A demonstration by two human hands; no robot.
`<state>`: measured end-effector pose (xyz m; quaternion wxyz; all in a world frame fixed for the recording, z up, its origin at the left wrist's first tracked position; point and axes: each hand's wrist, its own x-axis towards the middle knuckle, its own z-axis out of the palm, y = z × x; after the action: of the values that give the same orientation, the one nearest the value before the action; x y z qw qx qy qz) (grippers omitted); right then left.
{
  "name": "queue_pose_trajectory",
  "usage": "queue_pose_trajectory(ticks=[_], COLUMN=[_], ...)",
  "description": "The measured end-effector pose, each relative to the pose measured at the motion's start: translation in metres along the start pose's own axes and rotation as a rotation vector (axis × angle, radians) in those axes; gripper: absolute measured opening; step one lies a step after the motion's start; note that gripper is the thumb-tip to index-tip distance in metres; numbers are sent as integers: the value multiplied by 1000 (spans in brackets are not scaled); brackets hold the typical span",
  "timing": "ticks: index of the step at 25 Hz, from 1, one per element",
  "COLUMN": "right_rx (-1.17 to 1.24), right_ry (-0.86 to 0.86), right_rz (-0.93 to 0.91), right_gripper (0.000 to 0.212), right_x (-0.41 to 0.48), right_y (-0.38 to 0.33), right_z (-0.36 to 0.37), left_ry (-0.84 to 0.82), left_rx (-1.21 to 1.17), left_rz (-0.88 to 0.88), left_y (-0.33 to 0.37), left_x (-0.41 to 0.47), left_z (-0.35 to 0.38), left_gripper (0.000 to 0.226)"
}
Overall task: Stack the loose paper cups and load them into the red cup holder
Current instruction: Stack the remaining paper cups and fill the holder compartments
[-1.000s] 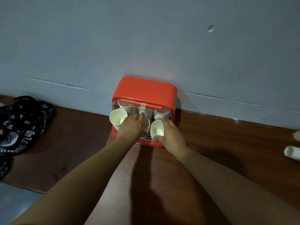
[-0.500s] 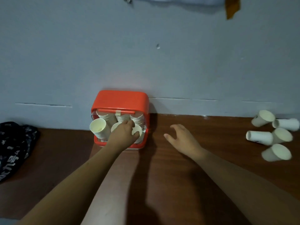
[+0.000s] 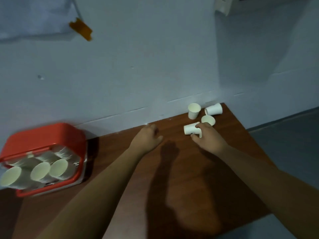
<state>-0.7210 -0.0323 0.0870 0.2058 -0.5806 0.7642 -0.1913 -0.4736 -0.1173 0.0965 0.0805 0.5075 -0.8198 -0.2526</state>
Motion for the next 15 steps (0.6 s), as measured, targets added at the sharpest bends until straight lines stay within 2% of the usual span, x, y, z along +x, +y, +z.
queue_pose_trajectory(ticks=[5, 8, 12, 15], right_rx=[-49, -60, -67, -46], right_ry=[-24, -18, -76, -110], right_rz=[77, 67, 28, -3], right_gripper=[51, 47, 45, 47], right_x=[28, 53, 93, 115], right_y=[110, 145, 174, 184], right_z=[-32, -26, -15, -4], left_ry=[-62, -130, -260, -230], left_rx=[76, 95, 174, 252], left_rz=[26, 58, 2, -66], left_y=[78, 100, 121, 125], left_x=[74, 108, 127, 132], left_z=[67, 106, 170, 202], left_gripper=[43, 53, 91, 97])
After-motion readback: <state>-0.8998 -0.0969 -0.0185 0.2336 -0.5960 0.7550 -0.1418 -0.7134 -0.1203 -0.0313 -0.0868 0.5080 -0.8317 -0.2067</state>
